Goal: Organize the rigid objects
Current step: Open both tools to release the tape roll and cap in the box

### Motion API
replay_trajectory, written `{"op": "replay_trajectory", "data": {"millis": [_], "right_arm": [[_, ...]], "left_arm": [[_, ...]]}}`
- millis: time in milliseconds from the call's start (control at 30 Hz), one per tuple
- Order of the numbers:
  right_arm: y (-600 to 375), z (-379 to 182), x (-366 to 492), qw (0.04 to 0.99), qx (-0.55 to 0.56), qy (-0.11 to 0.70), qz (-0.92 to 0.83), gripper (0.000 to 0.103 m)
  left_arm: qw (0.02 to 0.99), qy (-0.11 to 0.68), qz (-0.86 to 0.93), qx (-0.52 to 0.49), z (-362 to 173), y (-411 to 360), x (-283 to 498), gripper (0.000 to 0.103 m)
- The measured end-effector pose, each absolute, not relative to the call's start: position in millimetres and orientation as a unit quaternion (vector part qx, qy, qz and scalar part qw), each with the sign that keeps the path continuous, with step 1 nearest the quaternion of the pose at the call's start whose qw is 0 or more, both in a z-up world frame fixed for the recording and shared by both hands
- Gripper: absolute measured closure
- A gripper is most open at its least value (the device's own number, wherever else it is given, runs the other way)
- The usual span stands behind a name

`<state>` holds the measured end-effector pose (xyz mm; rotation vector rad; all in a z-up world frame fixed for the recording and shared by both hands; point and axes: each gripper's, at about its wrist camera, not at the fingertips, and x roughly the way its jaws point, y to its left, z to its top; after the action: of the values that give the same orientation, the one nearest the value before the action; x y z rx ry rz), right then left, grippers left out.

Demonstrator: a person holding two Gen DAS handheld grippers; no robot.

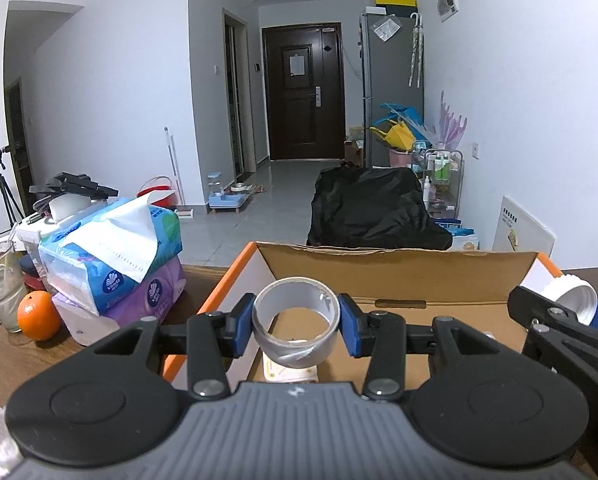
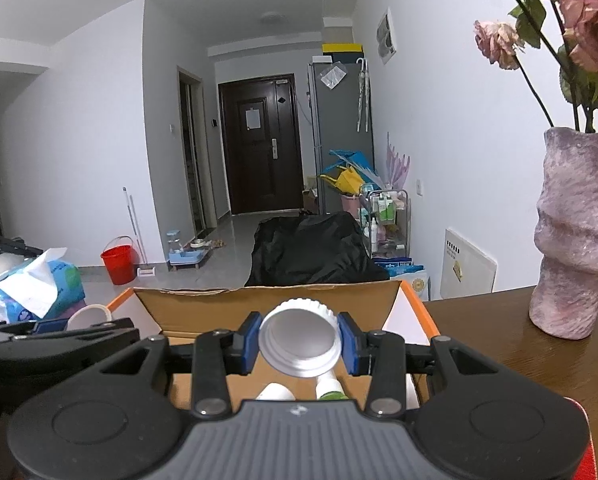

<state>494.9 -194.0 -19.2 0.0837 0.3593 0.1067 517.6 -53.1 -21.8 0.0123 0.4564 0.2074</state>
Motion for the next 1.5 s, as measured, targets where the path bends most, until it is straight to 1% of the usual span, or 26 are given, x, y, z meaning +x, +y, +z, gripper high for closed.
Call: {"op": "replay_trajectory", "data": {"millis": [300,700,733,767,800,833,867,900,933,1000,1033,1100,1167,1500], "right_arm": [[-190.1,-27.2,506.4,0.979,0.037,0.193,0.051,0.064],[-192.1,-30.0,513.9,0.977,0.037,0.205,0.05,0.064],[-193.0,-29.8,514.4,0.976,0.038,0.208,0.05,0.064],[-193.7,-30.0,515.1,0.976,0.038,0.21,0.049,0.064],[-194.5,-30.3,515.0,0.976,0.038,0.212,0.045,0.061],[-196.1,-30.2,515.6,0.975,0.039,0.213,0.041,0.057],[-197.6,-29.8,516.7,0.975,0.04,0.216,0.038,0.047],[-199.4,-29.4,517.3,0.975,0.044,0.217,0.035,0.039],[-200.6,-28.9,517.2,0.975,0.046,0.217,0.031,0.036],[-203.4,-27.7,517.1,0.975,0.048,0.214,0.025,0.027],[-204.2,-27.4,517.5,0.975,0.05,0.214,0.023,0.023],[-204.8,-27.4,518.0,0.976,0.052,0.212,0.022,0.006],[-205.0,-27.6,517.4,0.976,0.05,0.209,0.022,0.001],[-206.2,-27.3,515.3,0.976,0.053,0.212,0.019,0.0]], "left_arm": [[0.963,0.246,0.115,0.004,-33.0,-44.5,536.8,0.058],[0.962,0.247,0.113,0.016,-38.6,-45.5,544.1,0.058],[0.962,0.248,0.112,0.016,-38.5,-45.2,543.8,0.057],[0.962,0.249,0.111,0.015,-38.6,-44.5,543.3,0.053],[0.962,0.25,0.11,0.015,-38.3,-44.4,543.0,0.051],[0.962,0.25,0.111,0.015,-38.2,-43.5,542.6,0.044],[0.962,0.25,0.113,0.014,-37.8,-42.8,541.9,0.03],[0.962,0.247,0.117,0.013,-37.0,-42.4,540.7,0.025],[0.962,0.242,0.123,0.015,-36.3,-42.1,539.3,0.02],[0.962,0.236,0.133,0.022,-35.4,-42.3,537.3,0.008],[0.962,0.234,0.14,0.023,-35.2,-41.8,536.6,0.0],[0.961,0.231,0.15,0.025,-34.2,-41.0,535.4,0.0],[0.961,0.234,0.147,0.021,-34.0,-40.3,535.0,0.0],[0.959,0.24,0.148,0.019,-33.6,-39.0,533.9,0.0]]}}
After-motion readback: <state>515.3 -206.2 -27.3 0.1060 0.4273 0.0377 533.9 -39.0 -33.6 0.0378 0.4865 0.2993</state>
